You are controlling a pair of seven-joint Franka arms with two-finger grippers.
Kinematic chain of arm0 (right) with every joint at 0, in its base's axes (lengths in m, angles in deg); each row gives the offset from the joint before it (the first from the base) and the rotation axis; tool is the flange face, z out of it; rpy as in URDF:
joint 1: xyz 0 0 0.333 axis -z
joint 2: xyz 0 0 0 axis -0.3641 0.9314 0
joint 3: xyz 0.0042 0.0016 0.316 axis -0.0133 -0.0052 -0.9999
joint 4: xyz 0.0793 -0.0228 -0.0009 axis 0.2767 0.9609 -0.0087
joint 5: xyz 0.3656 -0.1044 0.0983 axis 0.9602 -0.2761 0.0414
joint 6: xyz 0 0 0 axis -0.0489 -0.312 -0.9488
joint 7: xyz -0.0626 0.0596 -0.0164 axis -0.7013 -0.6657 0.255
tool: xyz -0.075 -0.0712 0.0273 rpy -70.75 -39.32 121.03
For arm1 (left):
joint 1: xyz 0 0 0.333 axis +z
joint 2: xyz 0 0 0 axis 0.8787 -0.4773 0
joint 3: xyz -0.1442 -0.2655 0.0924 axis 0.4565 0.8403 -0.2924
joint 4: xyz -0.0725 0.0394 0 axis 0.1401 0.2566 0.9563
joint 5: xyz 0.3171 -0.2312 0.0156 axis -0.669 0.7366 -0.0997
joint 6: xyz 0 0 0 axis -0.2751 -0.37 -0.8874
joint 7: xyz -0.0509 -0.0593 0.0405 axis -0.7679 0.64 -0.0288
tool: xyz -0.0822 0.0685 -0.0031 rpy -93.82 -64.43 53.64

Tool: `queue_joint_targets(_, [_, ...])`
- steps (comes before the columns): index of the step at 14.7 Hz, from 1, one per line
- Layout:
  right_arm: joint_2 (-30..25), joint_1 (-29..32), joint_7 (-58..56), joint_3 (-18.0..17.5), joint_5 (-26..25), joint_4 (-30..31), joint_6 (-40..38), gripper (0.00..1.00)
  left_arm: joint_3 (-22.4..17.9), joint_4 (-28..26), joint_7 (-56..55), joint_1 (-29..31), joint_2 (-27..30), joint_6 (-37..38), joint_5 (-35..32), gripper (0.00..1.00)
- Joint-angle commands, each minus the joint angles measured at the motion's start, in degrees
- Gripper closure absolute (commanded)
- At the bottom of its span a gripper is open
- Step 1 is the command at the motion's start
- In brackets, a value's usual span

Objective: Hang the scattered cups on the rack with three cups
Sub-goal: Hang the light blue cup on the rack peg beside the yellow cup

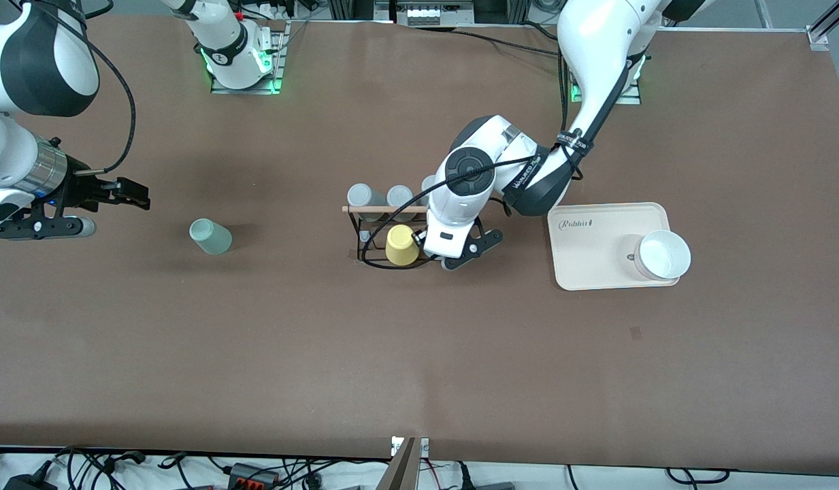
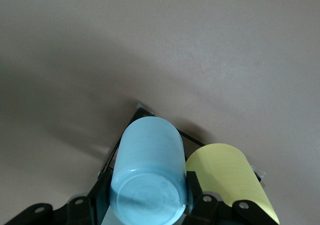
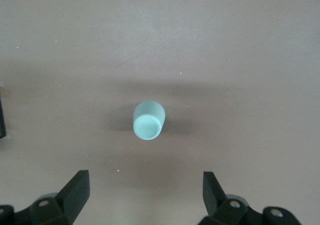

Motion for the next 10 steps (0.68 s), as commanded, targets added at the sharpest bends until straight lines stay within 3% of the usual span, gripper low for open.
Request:
queue_joint_targets(1, [0.33, -0.24, -0.16, -0.15, -1.25, -0.61, -0.37, 0.00, -0.42, 0.72, -0.34, -0.79, -0.22, -0.03, -0.89, 0.20])
queue_joint_targets(3, [0.33, 0.11, 0.01, -0.15, -0.72, -0.43, -0.11, 0.00, -0.42, 0.81, -0.52, -0.70, -0.05, -0.03, -0.89, 0.09])
queue_joint_targets(10, [0.24, 0.38, 0.10, 0.02, -0.98, 2.37, 2.43, 0.00, -1.12, 0.81, 0.18, 2.10, 4.16, 2.60, -1.15, 0.09])
